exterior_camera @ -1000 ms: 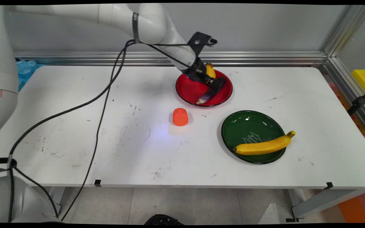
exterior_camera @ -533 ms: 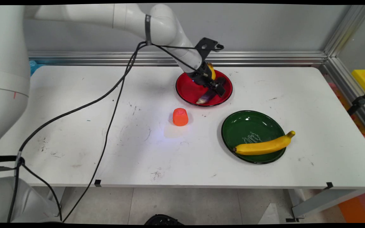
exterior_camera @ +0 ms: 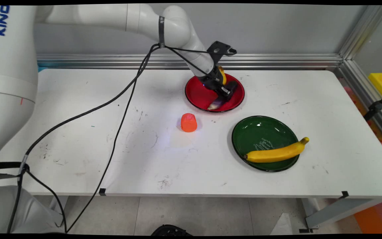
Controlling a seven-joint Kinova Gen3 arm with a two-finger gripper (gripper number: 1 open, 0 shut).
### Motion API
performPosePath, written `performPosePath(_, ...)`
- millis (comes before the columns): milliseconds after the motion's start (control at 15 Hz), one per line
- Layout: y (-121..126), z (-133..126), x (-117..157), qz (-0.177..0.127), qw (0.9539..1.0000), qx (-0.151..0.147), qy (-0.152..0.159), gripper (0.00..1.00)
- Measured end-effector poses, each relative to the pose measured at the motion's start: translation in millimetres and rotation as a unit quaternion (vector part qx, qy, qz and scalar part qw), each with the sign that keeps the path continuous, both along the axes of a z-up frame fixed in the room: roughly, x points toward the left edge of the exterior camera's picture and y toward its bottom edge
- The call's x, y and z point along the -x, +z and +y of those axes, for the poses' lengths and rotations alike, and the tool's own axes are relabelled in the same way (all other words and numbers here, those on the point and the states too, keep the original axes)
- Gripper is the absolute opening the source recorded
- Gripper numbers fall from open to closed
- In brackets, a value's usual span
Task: Pick up the eggplant from the red plate, then place the picked object on the table
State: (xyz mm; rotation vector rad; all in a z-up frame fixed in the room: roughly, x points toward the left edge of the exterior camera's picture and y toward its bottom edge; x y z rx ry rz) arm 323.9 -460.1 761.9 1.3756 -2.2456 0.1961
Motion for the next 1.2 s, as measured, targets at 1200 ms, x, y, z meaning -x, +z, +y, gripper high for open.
performPosePath(1200, 98.5, 71.8, -35.1, -0.051, 0.9906, 0.061, -0.111, 0.0)
